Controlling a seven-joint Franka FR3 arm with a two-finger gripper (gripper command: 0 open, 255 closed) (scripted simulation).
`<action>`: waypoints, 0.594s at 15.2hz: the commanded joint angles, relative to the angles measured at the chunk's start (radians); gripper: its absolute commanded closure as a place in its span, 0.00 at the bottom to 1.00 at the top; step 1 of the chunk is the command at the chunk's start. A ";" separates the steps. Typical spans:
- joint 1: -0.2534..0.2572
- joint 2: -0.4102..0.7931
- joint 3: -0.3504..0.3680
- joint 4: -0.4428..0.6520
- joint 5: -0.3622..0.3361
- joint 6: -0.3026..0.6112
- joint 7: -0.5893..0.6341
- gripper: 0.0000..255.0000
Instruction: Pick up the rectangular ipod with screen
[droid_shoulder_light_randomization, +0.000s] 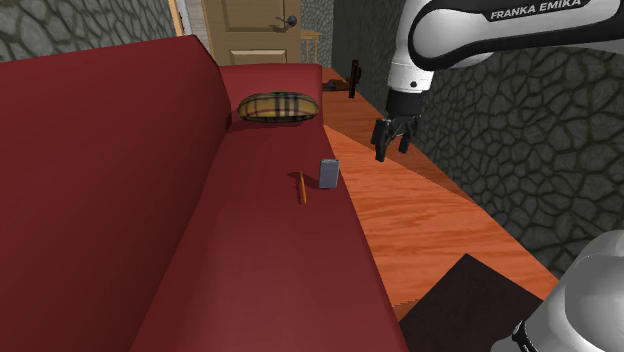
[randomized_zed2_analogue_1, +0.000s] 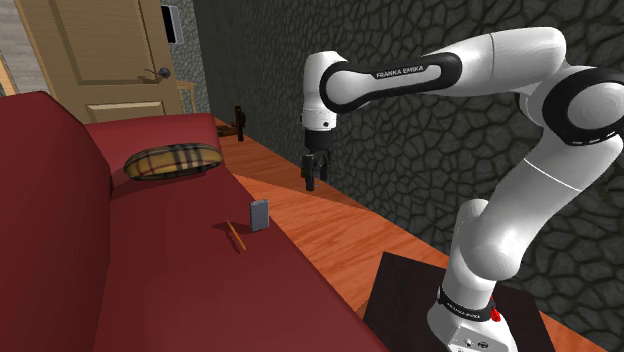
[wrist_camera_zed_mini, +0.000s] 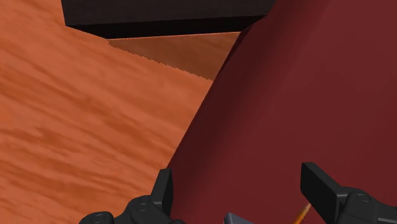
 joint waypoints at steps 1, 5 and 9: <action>0.001 0.080 0.008 0.050 0.000 0.034 0.010 0.00; 0.004 0.228 0.022 0.147 -0.004 0.091 0.029 0.00; 0.009 0.378 0.033 0.265 -0.014 0.129 0.049 0.00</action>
